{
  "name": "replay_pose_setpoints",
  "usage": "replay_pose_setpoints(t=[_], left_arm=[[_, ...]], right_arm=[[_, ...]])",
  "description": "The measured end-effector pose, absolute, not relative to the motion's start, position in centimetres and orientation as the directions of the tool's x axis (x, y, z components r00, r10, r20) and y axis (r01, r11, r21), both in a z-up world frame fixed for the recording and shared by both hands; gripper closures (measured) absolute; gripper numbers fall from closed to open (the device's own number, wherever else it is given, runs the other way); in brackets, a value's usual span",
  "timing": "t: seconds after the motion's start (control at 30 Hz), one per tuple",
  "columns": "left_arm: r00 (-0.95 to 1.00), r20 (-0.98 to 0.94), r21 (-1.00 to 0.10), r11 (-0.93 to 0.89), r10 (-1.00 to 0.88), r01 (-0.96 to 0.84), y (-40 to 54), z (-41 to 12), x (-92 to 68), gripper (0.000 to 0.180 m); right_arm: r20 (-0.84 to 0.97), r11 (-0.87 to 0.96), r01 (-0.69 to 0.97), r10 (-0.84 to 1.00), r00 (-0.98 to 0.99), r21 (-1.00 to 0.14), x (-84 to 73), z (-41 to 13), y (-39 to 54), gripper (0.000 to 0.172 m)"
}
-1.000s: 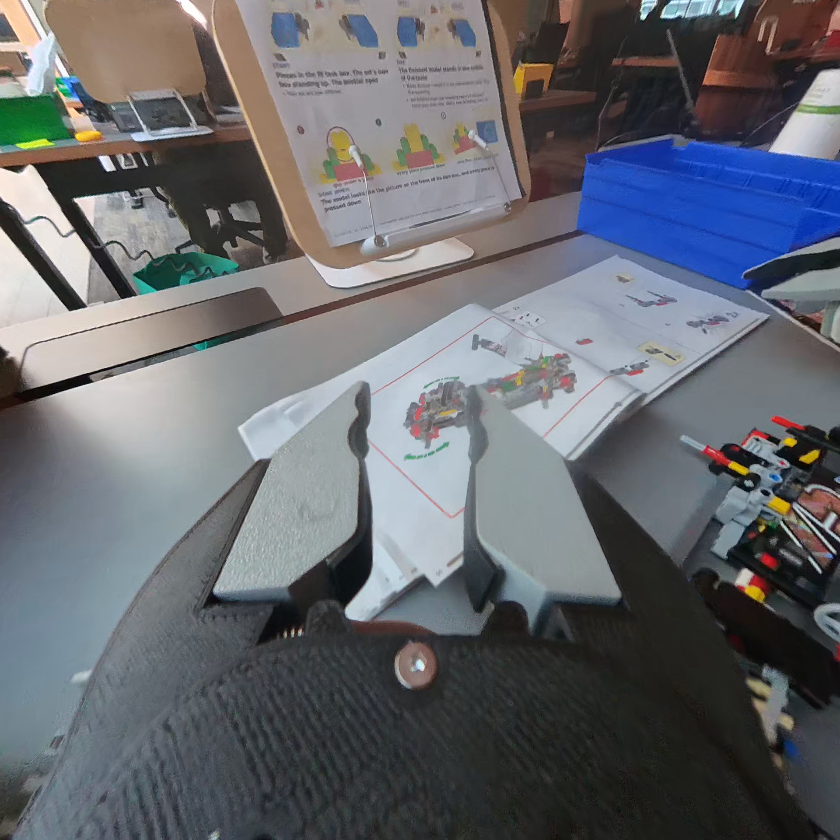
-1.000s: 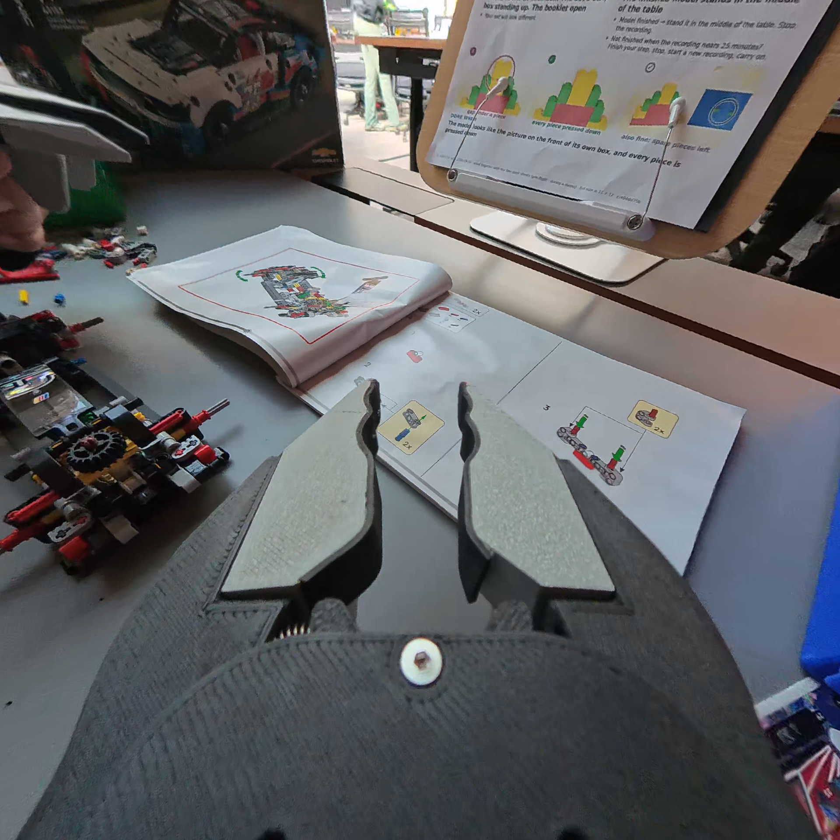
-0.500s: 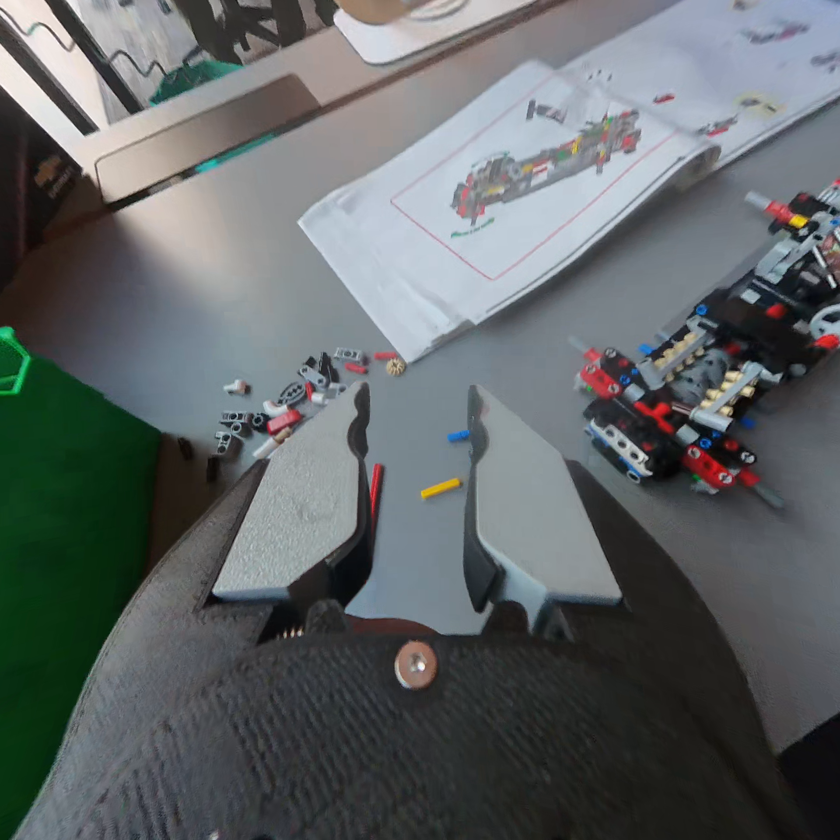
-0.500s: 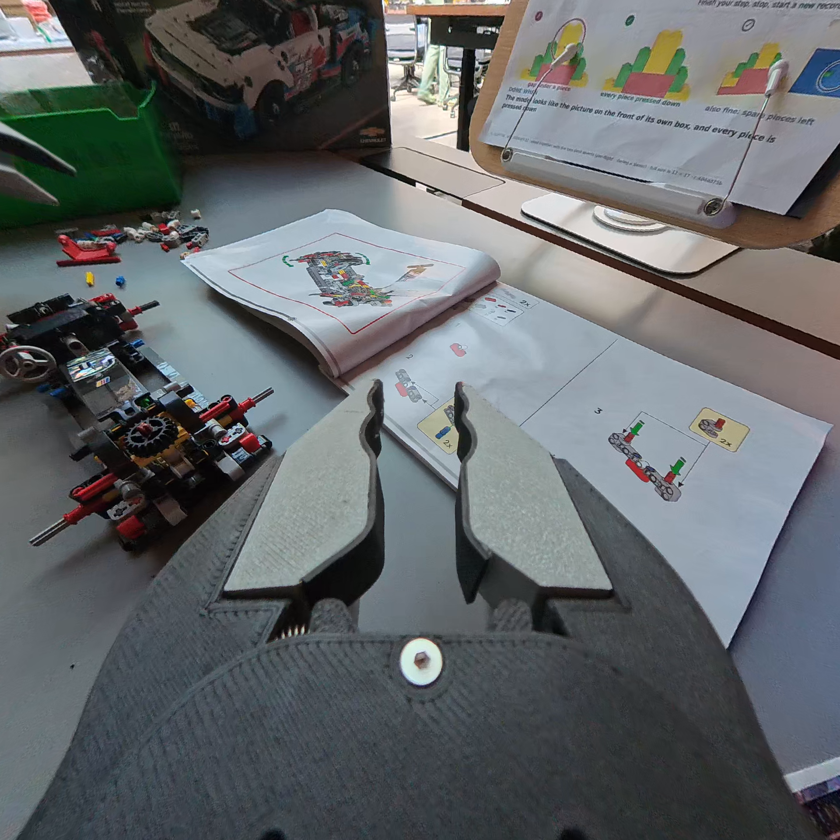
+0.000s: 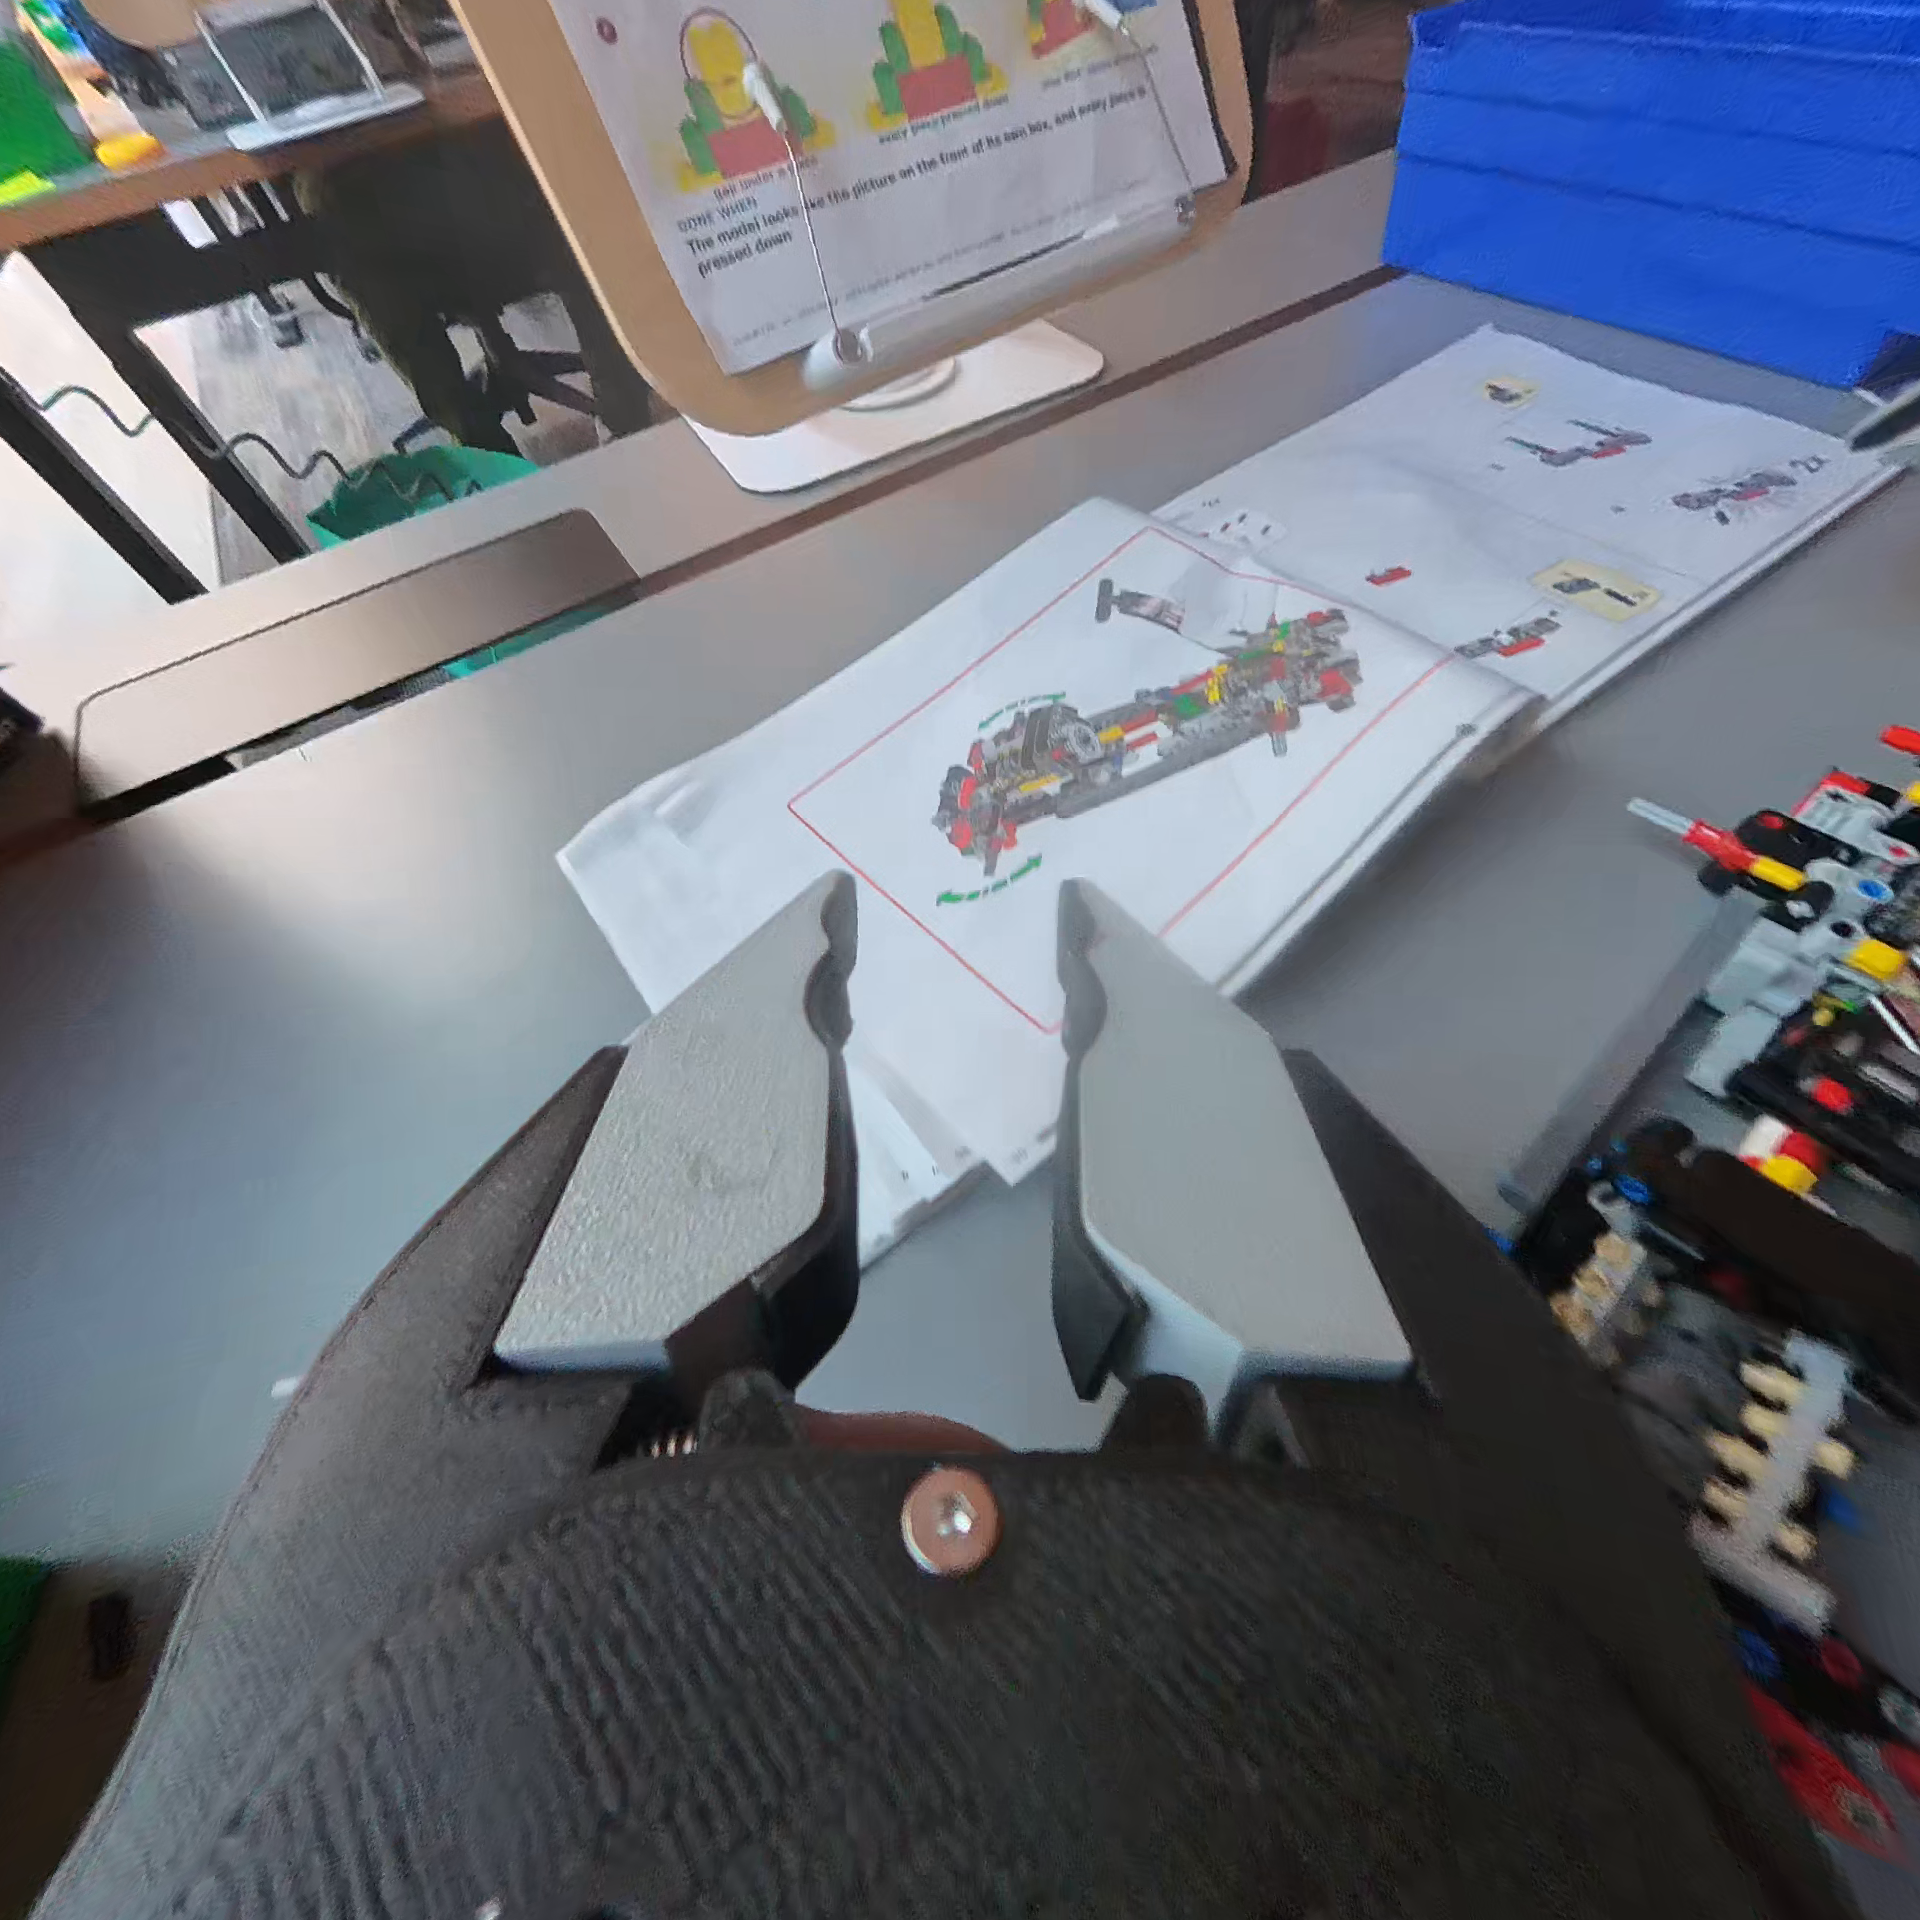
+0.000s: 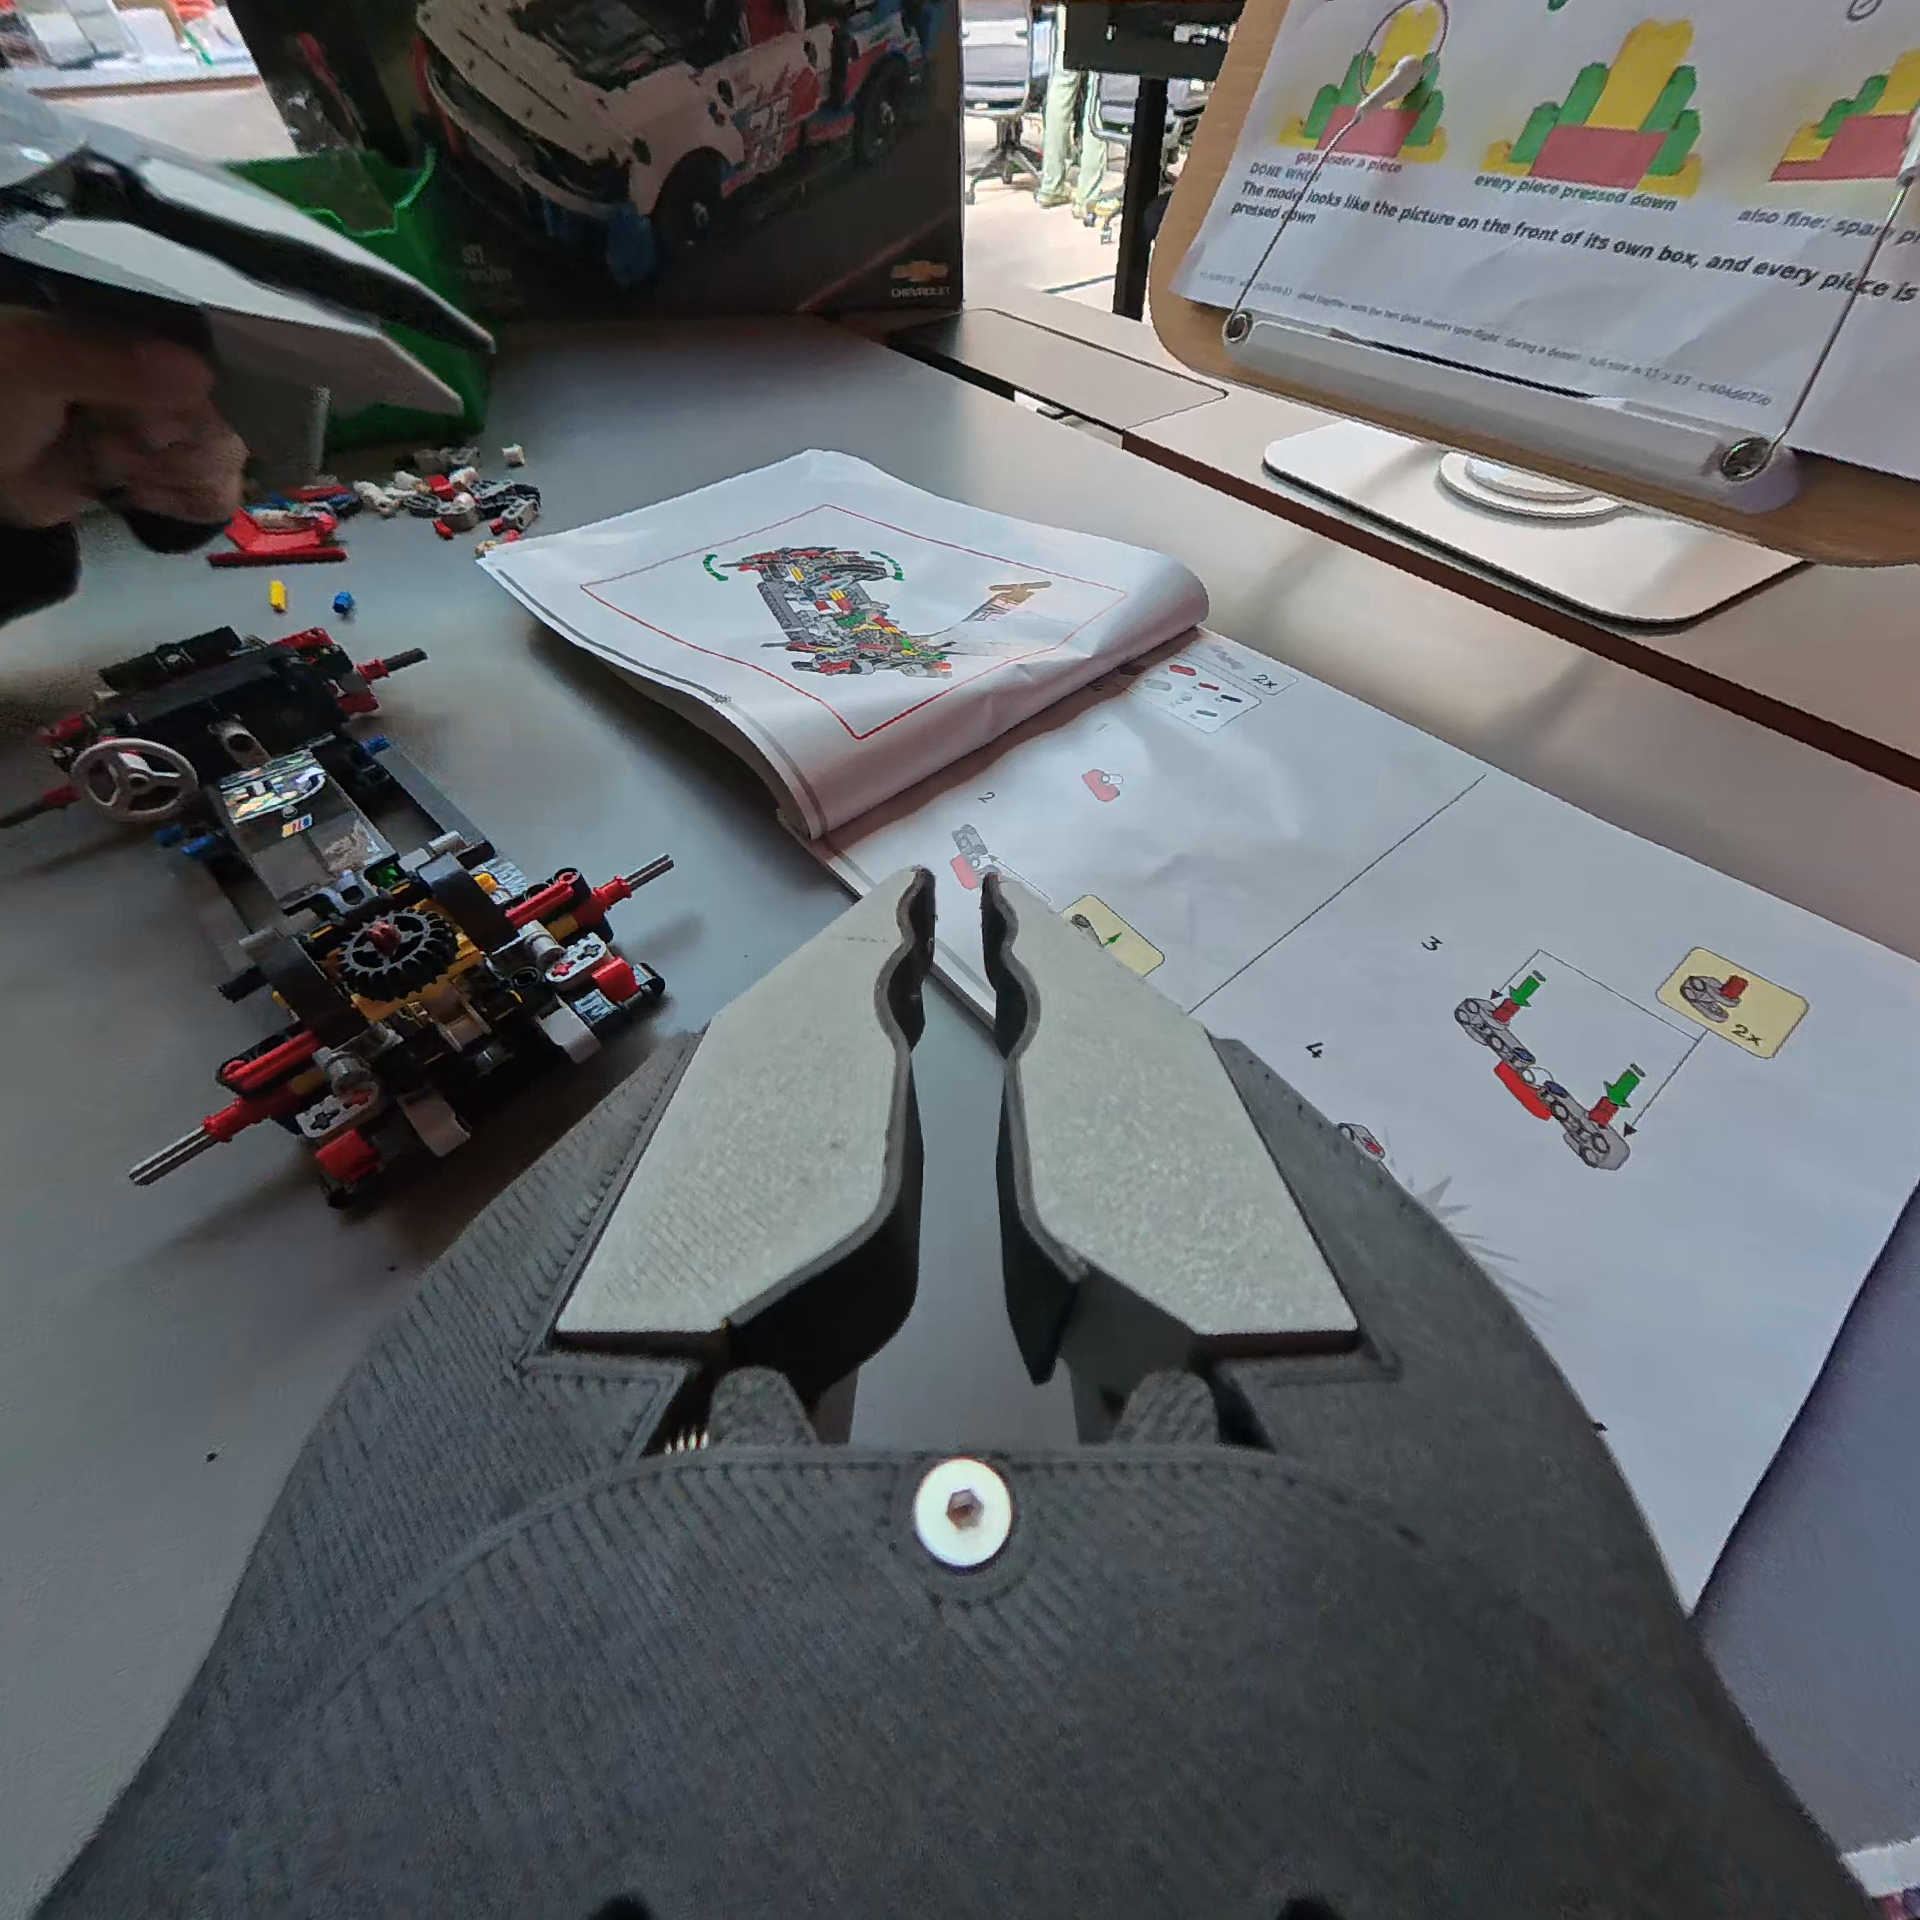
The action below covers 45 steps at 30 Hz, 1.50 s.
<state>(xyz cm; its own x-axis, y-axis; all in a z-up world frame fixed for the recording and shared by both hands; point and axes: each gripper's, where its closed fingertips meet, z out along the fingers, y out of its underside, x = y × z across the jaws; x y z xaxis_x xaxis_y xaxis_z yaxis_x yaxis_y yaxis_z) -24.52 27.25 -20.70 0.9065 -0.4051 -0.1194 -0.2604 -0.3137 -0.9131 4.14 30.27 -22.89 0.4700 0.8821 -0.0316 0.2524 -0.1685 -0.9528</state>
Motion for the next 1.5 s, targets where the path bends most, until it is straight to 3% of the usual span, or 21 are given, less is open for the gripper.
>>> replay_pose_setpoints(t=[0.4,0.63,1.17,1.5], left_arm=[[0.847,-0.048,-0.893,-0.357,-0.530,-0.274,27.3,-23.0,-24.6,0.151],[0.904,-0.197,-0.891,-0.315,-0.379,-0.327,27.9,-22.9,-27.0,0.153],[0.875,-0.122,-0.902,-0.316,-0.468,-0.295,27.0,-22.7,-25.4,0.154],[0.793,-0.145,-0.868,-0.310,-0.591,-0.389,25.0,-23.2,-24.4,0.153]], right_arm=[[-0.048,-0.158,0.263,0.924,0.379,-0.952,2.5,-22.9,29.1,0.165],[-0.008,-0.115,0.287,0.937,0.349,-0.951,1.7,-23.0,28.7,0.165],[0.015,-0.067,0.286,0.961,0.276,-0.956,0.5,-22.8,28.2,0.165],[0.124,0.014,0.257,0.899,0.420,-0.966,2.0,-20.1,28.5,0.157]])
